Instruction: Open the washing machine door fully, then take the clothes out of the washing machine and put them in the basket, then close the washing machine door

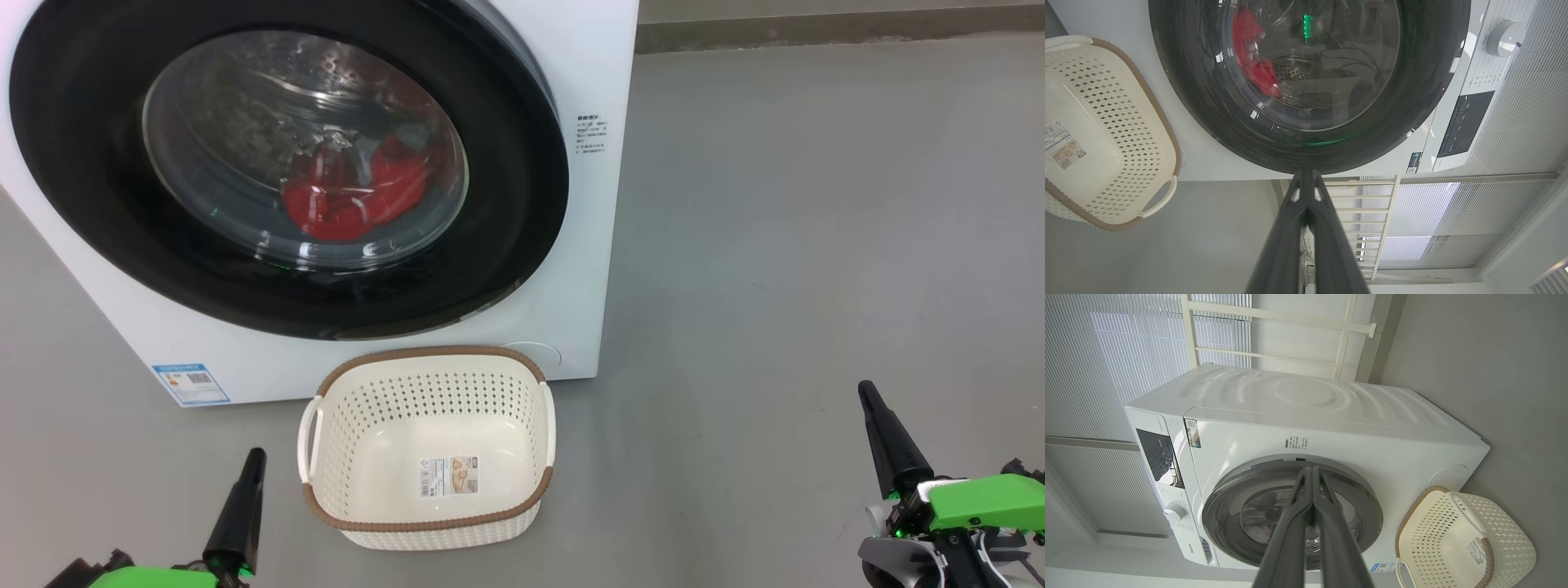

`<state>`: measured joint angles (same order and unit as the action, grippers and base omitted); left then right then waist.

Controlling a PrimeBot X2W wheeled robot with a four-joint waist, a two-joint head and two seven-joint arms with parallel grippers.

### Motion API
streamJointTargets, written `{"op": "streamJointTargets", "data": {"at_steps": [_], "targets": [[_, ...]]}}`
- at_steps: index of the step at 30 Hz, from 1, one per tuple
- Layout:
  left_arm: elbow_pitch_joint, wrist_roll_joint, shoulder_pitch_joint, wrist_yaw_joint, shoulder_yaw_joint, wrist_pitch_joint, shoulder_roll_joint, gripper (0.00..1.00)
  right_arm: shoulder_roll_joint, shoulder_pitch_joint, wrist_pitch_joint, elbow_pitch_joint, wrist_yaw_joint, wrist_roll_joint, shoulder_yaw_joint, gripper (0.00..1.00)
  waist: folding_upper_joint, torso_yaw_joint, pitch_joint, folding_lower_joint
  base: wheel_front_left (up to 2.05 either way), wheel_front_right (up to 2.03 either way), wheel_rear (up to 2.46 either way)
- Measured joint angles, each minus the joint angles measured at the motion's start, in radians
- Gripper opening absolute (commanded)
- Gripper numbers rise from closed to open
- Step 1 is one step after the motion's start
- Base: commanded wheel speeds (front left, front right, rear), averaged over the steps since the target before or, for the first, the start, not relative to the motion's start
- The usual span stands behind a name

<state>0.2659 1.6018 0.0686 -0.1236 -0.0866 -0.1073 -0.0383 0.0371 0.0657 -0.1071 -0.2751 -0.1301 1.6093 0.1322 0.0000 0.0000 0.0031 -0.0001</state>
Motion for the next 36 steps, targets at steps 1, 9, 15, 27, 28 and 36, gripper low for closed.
{"op": "streamJointTargets", "data": {"at_steps": [1,9,15,27,28,36], "targets": [[0.000,0.000,0.000,0.000,0.000,0.000,0.000,0.00,0.000,0.000,0.000,0.000,0.000,0.000,0.000,0.00,0.0000,0.000,0.000,0.0000,0.00,0.00,0.00],[0.000,0.000,0.000,0.000,0.000,0.000,0.000,0.00,0.000,0.000,0.000,0.000,0.000,0.000,0.000,0.00,0.0000,0.000,0.000,0.0001,0.00,0.00,0.00],[0.000,0.000,0.000,0.000,0.000,0.000,0.000,0.00,0.000,0.000,0.000,0.000,0.000,0.000,0.000,0.00,0.0000,0.000,0.000,0.0001,0.00,0.00,0.00],[0.000,0.000,0.000,0.000,0.000,0.000,0.000,0.00,0.000,0.000,0.000,0.000,0.000,0.000,0.000,0.00,0.0000,0.000,0.000,0.0001,0.00,0.00,0.00],[0.000,0.000,0.000,0.000,0.000,0.000,0.000,0.00,0.000,0.000,0.000,0.000,0.000,0.000,0.000,0.00,0.0000,0.000,0.000,0.0001,0.00,0.00,0.00],[0.063,0.000,-0.042,0.001,0.001,0.000,0.018,1.00,-0.022,-0.044,0.001,-0.069,0.000,0.000,-0.011,1.00,0.0000,0.000,0.000,0.0001,0.00,0.00,0.00]]}}
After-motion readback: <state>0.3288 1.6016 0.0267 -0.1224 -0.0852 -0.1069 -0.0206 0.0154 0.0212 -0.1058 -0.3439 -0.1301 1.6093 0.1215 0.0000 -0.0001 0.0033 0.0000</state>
